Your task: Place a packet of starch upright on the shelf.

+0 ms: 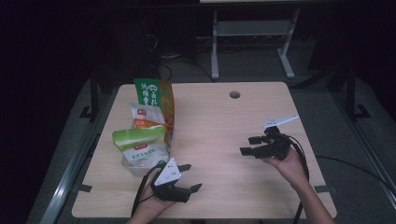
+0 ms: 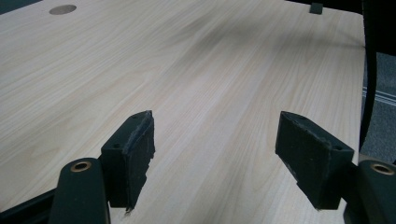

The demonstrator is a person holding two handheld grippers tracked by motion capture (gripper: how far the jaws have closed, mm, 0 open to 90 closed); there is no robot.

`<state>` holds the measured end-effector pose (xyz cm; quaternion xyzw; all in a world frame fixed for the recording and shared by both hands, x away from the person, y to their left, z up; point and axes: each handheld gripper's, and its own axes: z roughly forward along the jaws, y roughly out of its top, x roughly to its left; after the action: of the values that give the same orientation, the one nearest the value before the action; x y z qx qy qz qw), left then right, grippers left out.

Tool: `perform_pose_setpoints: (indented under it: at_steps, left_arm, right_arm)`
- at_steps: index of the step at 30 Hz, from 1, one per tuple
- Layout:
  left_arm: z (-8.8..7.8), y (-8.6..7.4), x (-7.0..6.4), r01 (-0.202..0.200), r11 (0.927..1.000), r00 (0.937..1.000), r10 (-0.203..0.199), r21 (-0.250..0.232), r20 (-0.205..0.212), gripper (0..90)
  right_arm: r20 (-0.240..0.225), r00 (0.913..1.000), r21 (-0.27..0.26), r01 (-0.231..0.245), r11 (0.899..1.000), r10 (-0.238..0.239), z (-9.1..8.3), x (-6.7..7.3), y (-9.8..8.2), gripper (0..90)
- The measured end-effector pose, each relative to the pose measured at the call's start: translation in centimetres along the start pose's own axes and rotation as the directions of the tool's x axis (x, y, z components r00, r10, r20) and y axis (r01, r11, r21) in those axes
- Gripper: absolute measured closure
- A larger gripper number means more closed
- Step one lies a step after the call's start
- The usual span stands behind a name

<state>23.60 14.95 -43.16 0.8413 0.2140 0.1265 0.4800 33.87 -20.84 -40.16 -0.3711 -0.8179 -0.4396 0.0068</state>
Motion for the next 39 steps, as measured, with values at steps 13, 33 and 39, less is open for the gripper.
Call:
perform_pose_setpoints:
  at_steps: [13,33,39]
  left_arm:
    - [0.1,0.0,0.0,-0.015,0.9999,0.9999,0.015,0.008,0.000,28.0]
    - [0.1,-0.1,0.0,-0.013,0.9998,0.9999,0.013,0.017,-0.001,28.0]
    - [0.2,-0.2,0.0,-0.012,0.9998,0.9999,0.012,0.016,0.004,28.0]
  right_arm:
    - [0.026,0.9988,0.008,-0.042,0.999,0.042,-0.9,-0.8,-3.0,29.3]
    - [0.036,0.9968,-0.014,-0.071,0.997,0.072,-1.7,-0.2,-6.2,29.2]
    - [0.041,0.9973,-0.029,-0.060,0.998,0.061,-1.8,0.4,-6.7,28.8]
